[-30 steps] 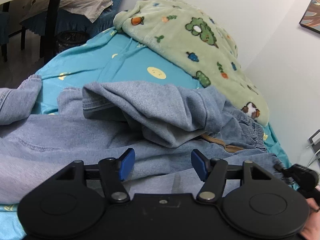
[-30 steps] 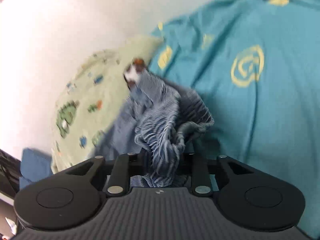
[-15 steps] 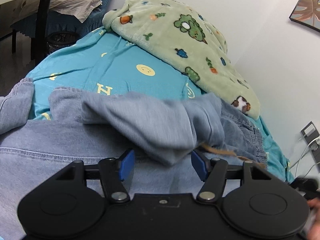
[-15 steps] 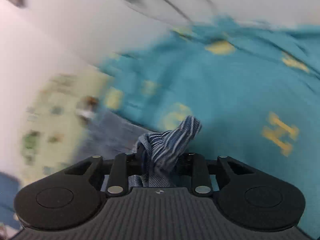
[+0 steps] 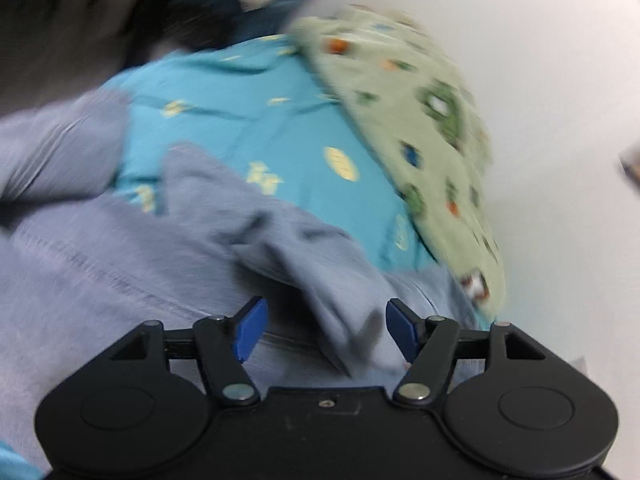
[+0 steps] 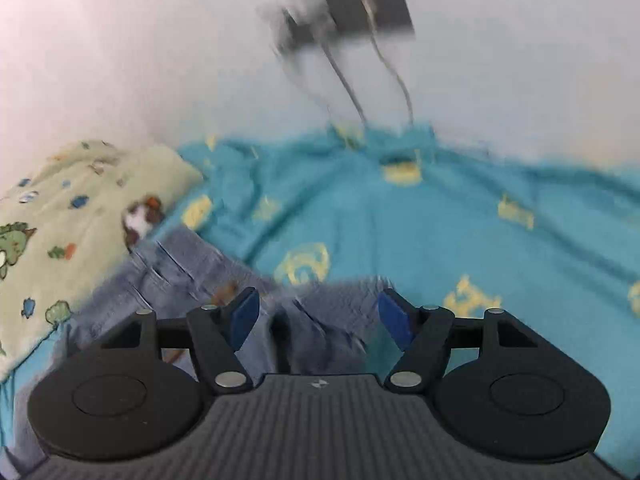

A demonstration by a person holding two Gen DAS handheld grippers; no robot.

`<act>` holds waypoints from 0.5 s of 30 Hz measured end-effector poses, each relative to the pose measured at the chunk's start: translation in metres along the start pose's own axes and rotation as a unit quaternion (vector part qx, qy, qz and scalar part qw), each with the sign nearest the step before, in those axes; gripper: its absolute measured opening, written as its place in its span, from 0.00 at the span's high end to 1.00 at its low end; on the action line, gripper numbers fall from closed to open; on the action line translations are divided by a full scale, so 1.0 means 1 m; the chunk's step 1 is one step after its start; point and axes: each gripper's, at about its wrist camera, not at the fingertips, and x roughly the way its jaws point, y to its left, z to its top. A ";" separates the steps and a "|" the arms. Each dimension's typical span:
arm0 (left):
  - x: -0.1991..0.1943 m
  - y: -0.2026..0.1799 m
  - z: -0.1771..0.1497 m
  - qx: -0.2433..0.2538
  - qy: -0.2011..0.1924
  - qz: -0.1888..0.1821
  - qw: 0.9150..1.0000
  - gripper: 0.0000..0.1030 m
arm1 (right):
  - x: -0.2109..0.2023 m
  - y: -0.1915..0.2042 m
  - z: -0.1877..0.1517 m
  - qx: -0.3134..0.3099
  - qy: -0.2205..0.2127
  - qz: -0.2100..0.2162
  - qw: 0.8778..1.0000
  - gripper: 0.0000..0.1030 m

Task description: Fold clothes

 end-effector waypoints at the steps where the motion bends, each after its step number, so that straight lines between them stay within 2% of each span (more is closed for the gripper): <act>1: 0.004 0.011 0.007 -0.035 0.004 0.006 0.999 0.39 | -0.006 0.007 -0.001 -0.015 -0.016 0.011 1.000 0.30; 3: 0.012 0.030 0.022 -0.091 0.012 0.007 0.996 0.39 | -0.012 0.024 -0.007 -0.052 -0.028 0.054 0.997 0.30; 5: 0.019 0.038 0.036 -0.123 0.015 0.012 0.992 0.39 | -0.013 0.043 -0.020 -0.094 -0.015 0.093 0.991 0.30; 10: 0.036 0.048 0.070 -0.139 0.005 0.060 0.988 0.39 | 0.002 0.079 -0.056 -0.163 0.059 0.165 0.971 0.30; 13: 0.041 0.062 0.088 -0.162 -0.007 0.078 0.984 0.40 | 0.014 0.087 -0.065 -0.171 0.095 0.180 0.964 0.30; 15: 0.045 0.064 0.099 -0.142 -0.017 0.099 0.985 0.40 | 0.021 0.086 -0.066 -0.163 0.110 0.179 0.964 0.30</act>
